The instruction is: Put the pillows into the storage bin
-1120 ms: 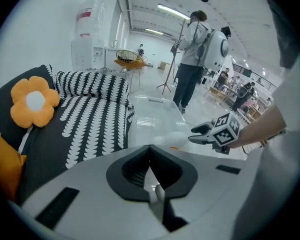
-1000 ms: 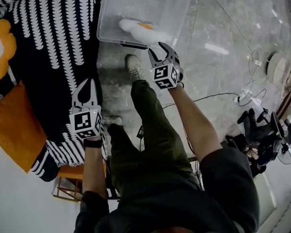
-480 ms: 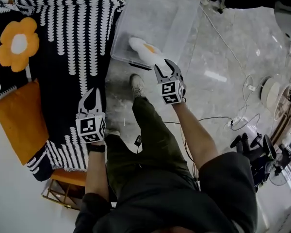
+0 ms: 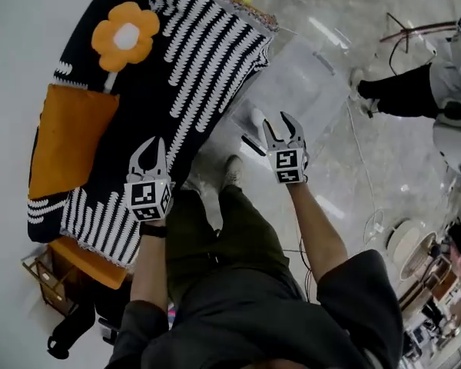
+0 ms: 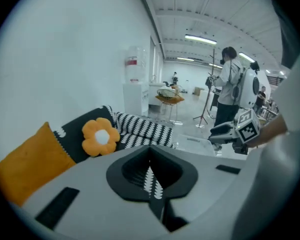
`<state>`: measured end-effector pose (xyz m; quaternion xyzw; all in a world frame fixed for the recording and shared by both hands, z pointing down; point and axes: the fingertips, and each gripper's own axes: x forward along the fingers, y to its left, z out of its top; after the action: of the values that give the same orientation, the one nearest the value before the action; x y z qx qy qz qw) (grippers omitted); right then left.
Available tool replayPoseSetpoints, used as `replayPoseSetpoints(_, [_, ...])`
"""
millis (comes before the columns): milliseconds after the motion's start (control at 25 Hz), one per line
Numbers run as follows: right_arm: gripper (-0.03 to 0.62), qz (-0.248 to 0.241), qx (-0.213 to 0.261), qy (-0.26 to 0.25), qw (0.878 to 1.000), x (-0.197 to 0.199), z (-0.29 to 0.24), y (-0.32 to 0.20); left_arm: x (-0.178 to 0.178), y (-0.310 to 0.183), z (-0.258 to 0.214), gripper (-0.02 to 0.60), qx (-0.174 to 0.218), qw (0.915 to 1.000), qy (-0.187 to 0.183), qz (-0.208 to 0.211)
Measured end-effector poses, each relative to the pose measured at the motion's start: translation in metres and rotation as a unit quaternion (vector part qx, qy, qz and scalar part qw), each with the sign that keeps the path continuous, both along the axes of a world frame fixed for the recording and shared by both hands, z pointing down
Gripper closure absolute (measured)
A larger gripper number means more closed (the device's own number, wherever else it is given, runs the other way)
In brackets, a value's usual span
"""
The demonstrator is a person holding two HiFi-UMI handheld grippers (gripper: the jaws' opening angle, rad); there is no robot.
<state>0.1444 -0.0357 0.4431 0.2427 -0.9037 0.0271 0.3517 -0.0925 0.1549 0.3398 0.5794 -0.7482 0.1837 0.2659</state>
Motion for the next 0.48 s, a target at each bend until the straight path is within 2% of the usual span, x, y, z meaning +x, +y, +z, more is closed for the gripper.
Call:
replayPoseSetpoints(120, [0.404,-0.044,0.017,-0.038,0.998,-0.069,-0.052,0.014,-0.047,0.039,-0.03,0.578,0.02,0.9984,-0.013,-0.051])
replayPoseSetpoints(240, [0.404,-0.102,0.025,-0.072,0.992,-0.138,-0.098,0.05,-0.089,0.09,-0.047,0.578,0.03,0.9937,-0.018,-0.106])
replayPoseSetpoints(480, [0.402,-0.241,0.026,-0.101,0.965,-0.271,-0.143,0.135,-0.161,0.191,-0.053,0.578,0.043,0.9737,-0.016,-0.223])
